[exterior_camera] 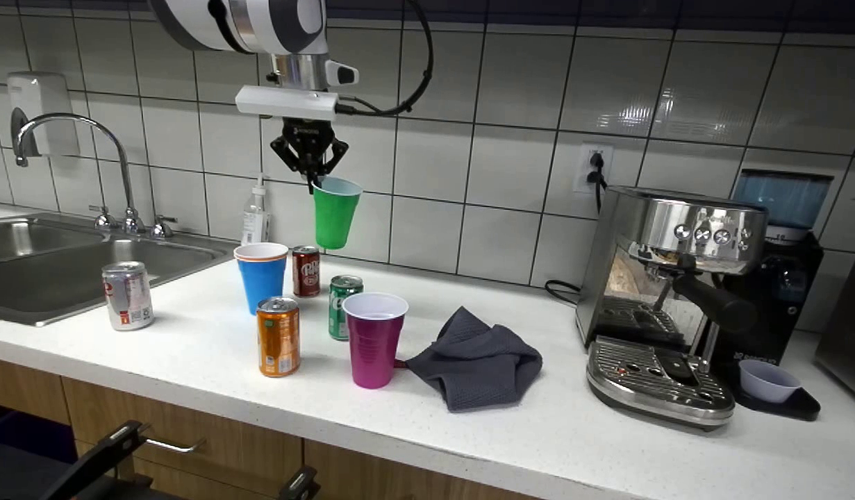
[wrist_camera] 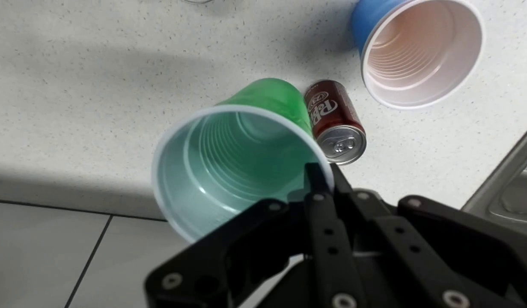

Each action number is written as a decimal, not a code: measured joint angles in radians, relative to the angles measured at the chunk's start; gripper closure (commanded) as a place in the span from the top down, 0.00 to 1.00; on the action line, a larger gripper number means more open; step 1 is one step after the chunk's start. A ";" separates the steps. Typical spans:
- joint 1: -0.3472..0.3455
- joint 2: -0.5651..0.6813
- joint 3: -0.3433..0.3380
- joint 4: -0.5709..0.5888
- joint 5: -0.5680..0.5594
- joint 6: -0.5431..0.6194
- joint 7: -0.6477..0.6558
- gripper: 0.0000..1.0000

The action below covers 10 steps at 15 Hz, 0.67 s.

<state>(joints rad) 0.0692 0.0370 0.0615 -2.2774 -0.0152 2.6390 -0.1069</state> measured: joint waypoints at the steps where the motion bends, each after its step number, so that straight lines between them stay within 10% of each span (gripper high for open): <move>1: 0.002 -0.004 0.004 0.005 0.002 -0.017 -0.002 0.01; 10: 0.033 -0.045 0.022 0.011 0.002 -0.070 -0.002 0.01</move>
<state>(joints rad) 0.1018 -0.0079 0.0837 -2.2662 -0.0132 2.5688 -0.1086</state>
